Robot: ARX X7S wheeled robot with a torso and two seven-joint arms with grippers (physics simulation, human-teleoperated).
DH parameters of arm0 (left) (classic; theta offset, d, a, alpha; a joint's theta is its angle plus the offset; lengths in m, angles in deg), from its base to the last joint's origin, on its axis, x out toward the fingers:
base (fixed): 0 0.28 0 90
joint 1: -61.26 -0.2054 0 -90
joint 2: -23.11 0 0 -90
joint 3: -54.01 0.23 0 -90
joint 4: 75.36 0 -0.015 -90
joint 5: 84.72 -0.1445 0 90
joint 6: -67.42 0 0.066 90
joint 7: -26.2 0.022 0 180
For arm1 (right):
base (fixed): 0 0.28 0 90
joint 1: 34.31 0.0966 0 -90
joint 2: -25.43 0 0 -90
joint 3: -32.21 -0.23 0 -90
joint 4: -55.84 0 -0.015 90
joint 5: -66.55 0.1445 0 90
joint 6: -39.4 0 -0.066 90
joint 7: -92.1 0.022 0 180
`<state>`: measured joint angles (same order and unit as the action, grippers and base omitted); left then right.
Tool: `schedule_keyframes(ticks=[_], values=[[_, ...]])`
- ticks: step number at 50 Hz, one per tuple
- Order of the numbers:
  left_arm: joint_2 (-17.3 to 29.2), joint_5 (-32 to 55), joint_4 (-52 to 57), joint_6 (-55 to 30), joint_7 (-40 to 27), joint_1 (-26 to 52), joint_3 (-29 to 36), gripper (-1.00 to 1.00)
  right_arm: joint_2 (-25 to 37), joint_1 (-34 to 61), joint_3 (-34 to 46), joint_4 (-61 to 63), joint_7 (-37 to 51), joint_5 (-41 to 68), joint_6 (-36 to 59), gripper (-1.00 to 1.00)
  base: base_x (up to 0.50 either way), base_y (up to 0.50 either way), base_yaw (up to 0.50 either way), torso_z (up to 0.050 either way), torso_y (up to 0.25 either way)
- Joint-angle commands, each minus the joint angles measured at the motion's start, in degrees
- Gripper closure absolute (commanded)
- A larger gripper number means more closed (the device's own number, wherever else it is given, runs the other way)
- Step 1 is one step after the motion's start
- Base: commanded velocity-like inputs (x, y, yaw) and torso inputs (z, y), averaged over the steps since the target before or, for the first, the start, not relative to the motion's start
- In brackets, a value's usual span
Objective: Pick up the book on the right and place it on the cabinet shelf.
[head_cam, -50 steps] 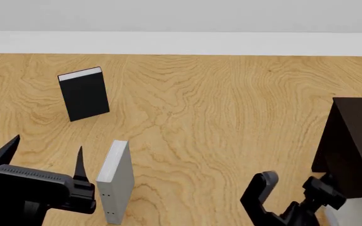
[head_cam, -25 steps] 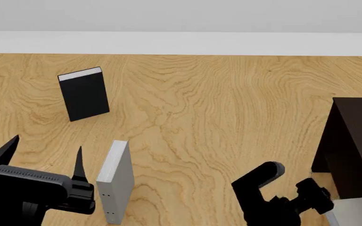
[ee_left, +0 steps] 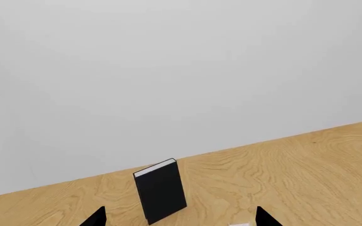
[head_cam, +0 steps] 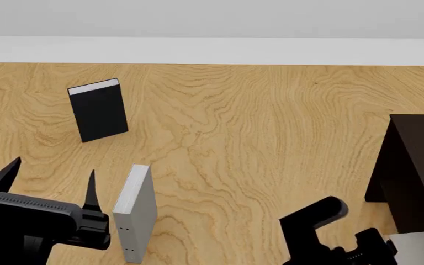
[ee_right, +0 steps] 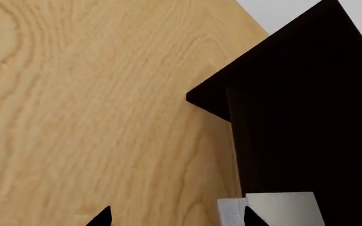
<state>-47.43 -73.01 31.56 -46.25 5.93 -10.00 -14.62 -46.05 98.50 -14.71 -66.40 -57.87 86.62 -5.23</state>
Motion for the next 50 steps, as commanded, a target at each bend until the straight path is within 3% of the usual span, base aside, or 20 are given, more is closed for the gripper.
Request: schedule_keyframes(ticks=[1, 18, 35, 50], values=[[0.1, 0.2, 0.2, -0.1, -0.1, 0.1, 0.1, -1.00, 1.6, -1.1, -2.0, 5.0, -0.5, 3.2, 5.5, -1.00, 0.00, 0.00, 0.00, 0.000, 0.000], [0.3, 0.5, 0.4, 0.1, -0.4, -0.1, 0.1, -1.00, 2.9, -1.9, -3.2, 6.2, -5.1, 6.6, 5.9, -1.00, 0.00, 0.00, 0.00, 0.000, 0.000], [0.5, 0.6, 0.4, 0.2, -0.6, 0.0, 0.3, -1.00, -1.2, 5.1, -1.5, -12.1, -13.1, 5.0, -0.5, -1.00, 0.00, 0.00, 0.00, 0.000, 0.000], [0.4, 0.7, -0.2, 0.5, -0.6, 0.2, 0.6, -1.00, -2.1, 8.2, -1.5, -20.9, -14.7, 4.0, -2.4, -1.00, 0.00, 0.00, 0.00, 0.000, 0.000]])
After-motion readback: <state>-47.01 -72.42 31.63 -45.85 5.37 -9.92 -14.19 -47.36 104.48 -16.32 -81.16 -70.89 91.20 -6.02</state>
